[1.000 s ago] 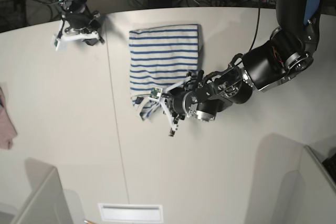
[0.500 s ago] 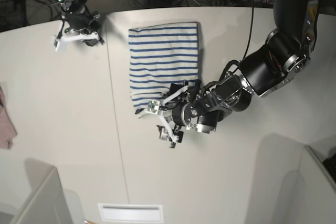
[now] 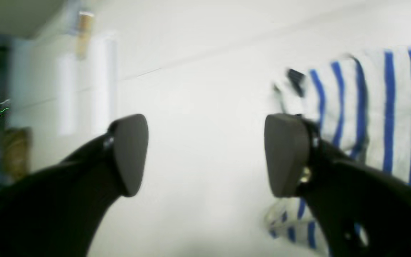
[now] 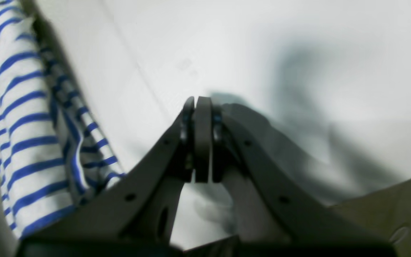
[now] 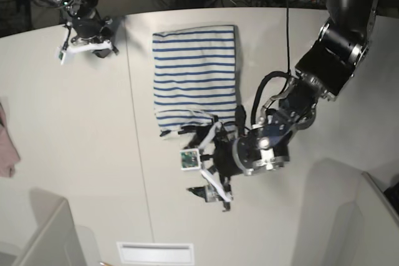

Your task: Fold the T-shirt properly

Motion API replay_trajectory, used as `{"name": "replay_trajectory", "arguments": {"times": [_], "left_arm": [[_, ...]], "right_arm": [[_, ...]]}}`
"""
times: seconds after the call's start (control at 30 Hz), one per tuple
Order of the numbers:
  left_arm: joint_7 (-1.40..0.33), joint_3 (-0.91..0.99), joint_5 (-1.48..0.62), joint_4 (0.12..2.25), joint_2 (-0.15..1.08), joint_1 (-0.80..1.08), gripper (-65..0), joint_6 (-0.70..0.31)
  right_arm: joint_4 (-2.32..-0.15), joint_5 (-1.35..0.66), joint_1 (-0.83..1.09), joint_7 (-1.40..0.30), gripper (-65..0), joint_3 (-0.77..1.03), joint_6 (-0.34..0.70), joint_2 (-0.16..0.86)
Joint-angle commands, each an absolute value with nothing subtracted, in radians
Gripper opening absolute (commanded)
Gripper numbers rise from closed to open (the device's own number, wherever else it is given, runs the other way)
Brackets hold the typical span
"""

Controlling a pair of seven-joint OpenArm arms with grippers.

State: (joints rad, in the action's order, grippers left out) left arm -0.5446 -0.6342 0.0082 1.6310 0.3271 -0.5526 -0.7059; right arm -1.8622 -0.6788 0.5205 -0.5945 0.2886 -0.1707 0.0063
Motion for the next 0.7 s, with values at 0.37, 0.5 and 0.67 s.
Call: {"name": "replay_trajectory", "arguments": {"times": [0.37,0.5,0.67], "left_arm": [[-0.503,0.084,-0.001,1.988,0.326,0.085,-65.0,-0.698],[-0.263,0.171,-0.001,1.965,0.326,0.334,-65.0,-0.698],[0.033,0.228,-0.001,1.956,0.321,0.654,-65.0,-0.698]], "right_arm": [[-2.006,-0.688,0.509,-0.573,-65.0,0.289,-0.157,0.171],[-2.003,-0.682,0.547,-0.46,-65.0,0.294,-0.015,0.194],[-2.003,-0.441,0.684,-0.147,-65.0,0.291,0.185,0.168]]}}
